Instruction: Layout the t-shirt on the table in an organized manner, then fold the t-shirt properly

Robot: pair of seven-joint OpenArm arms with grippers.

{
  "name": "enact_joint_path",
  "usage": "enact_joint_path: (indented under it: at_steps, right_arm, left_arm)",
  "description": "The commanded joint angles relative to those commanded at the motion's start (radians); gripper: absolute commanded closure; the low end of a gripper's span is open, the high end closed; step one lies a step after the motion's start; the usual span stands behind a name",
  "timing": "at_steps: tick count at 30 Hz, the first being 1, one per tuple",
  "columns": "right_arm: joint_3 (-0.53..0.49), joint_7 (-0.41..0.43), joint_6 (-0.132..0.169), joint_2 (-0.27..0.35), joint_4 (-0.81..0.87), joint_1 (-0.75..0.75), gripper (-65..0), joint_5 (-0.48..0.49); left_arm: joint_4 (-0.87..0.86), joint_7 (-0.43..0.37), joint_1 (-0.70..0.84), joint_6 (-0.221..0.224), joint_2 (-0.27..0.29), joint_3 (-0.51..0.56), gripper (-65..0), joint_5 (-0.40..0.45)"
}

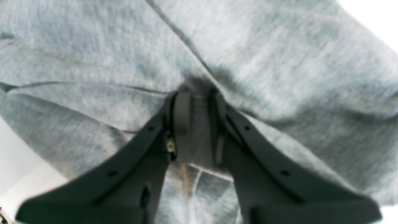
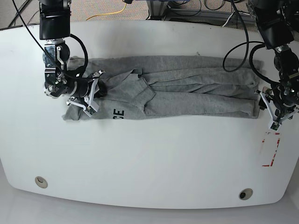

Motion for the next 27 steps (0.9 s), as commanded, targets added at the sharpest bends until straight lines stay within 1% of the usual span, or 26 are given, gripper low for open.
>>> enact_joint_path:
  at_steps: [4,10,11,17,21,23,25,26,27]
  right_arm:
    - [0.000,0.000,0.000,0.000,0.000,0.000,-10.1,0.000]
    - [0.000,0.000,0.000,0.000,0.003,0.000,-10.1,0.000]
    - [0.000,0.000,0.000,0.000,0.003,0.000,-10.1,0.000]
    - [0.000,0.000,0.000,0.000,0.003,0.000,-10.1,0.002]
    - [0.000,0.000,0.000,0.000,0.003,0.000,-10.0,0.002]
    - [0.000,0.000,0.000,0.000,0.003,0.000,-9.8,0.002]
    - [0.000,0.000,0.000,0.000,0.002,0.000,-9.8,0.002]
    - [0.000,0.000,0.000,0.000,0.002,0.000,-9.8,0.002]
    - [0.000,0.000,0.000,0.000,0.002,0.000,-9.8,0.002]
  left_arm:
    - [-0.081,-0.018,-0.052,0.000,0.012,0.029,-34.6,0.000]
    - [-0.175,-0.089,-0.068,0.000,0.015,0.032,-34.6,0.000]
    - [-0.193,-0.101,-0.077,0.000,0.025,0.032,-34.6,0.002]
    - [-0.287,-0.114,-0.117,0.000,0.032,0.032,-34.6,0.005]
    - [-0.339,-0.158,-0.124,0.000,0.032,0.035,-34.4,0.005]
    - [-0.344,-0.160,-0.124,0.000,0.032,0.046,-34.4,0.005]
    - [-0.344,-0.161,-0.124,0.000,0.032,0.060,-32.9,0.005]
    - [-0.344,-0.161,-0.124,0.000,0.032,0.063,-30.8,0.005]
    - [-0.344,-0.161,-0.123,0.000,0.032,0.063,-27.1,0.005]
